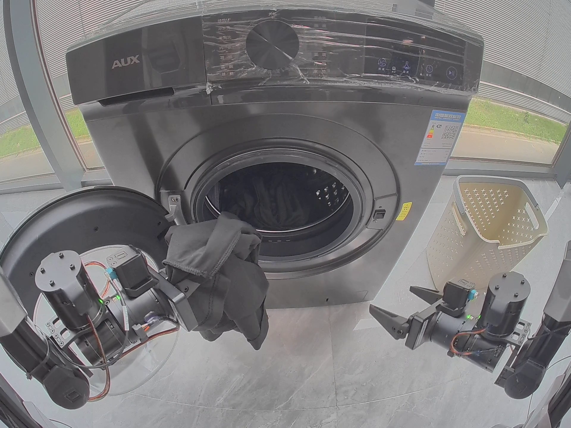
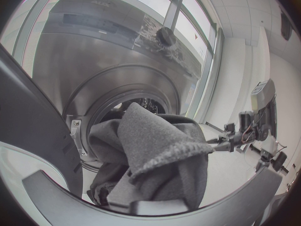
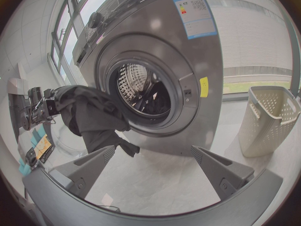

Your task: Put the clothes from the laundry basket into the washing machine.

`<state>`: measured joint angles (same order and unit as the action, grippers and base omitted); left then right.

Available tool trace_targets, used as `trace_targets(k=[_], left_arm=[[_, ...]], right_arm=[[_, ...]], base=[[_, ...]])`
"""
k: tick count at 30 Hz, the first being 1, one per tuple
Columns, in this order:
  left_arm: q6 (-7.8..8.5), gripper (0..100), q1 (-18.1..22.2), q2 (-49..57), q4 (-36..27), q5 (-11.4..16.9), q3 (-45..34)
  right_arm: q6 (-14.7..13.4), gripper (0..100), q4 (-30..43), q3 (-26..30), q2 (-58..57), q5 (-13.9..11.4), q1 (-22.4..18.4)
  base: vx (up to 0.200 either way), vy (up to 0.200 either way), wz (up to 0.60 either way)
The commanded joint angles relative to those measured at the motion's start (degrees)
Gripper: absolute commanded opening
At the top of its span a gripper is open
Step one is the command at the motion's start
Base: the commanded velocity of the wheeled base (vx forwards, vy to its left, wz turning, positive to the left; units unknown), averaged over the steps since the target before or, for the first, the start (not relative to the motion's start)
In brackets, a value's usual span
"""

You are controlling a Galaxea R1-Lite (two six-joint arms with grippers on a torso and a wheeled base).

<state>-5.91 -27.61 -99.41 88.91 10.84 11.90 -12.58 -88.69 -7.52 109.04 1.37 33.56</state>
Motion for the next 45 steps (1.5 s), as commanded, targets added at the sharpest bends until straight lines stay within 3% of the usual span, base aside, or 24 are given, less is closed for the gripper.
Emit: trace_targets(k=[1, 8, 26, 36, 40, 42, 45], left_arm=[[1.96, 0, 0.01, -4.38, 0.04, -1.52, 0.49], [2.22, 0, 0.01, -5.35, 0.04, -1.52, 1.02], [2.40, 0, -0.69, -5.53, 0.13, -1.43, 0.32], [2.48, 0, -2.71, -5.18, 0.13, -1.78, -0.03], [2.48, 0, -3.33, -6.05, 0.22, -3.89, 1.99], [2.48, 0, -3.59, -9.57, 0.22, -6.97, 4.63], [2.57, 0, -3.59, -12.12, 0.13, -6.79, 6.21]], right_arm=[[1.42, 100, 0.00, -2.23, -0.50, 0.74, -2.62], [1.51, 100, -0.08, -2.32, -0.41, 0.83, -1.74], [1.42, 100, 0.00, -2.23, -0.32, 0.74, -1.48], [1.33, 100, -0.08, -1.36, -0.59, 0.83, 2.74], [1.33, 100, 0.00, 0.23, -2.17, 0.83, 6.43], [1.33, 100, 0.00, 0.67, -2.17, 0.92, 7.84], [1.24, 100, -0.08, 0.58, -1.73, 0.92, 9.15]], base=[[0.000, 0.000, 0.00], [0.171, 0.000, 0.00], [0.033, 0.000, 0.00], [0.000, 0.000, 0.00], [0.000, 0.000, 0.00], [0.000, 0.000, 0.00], [0.000, 0.000, 0.00]])
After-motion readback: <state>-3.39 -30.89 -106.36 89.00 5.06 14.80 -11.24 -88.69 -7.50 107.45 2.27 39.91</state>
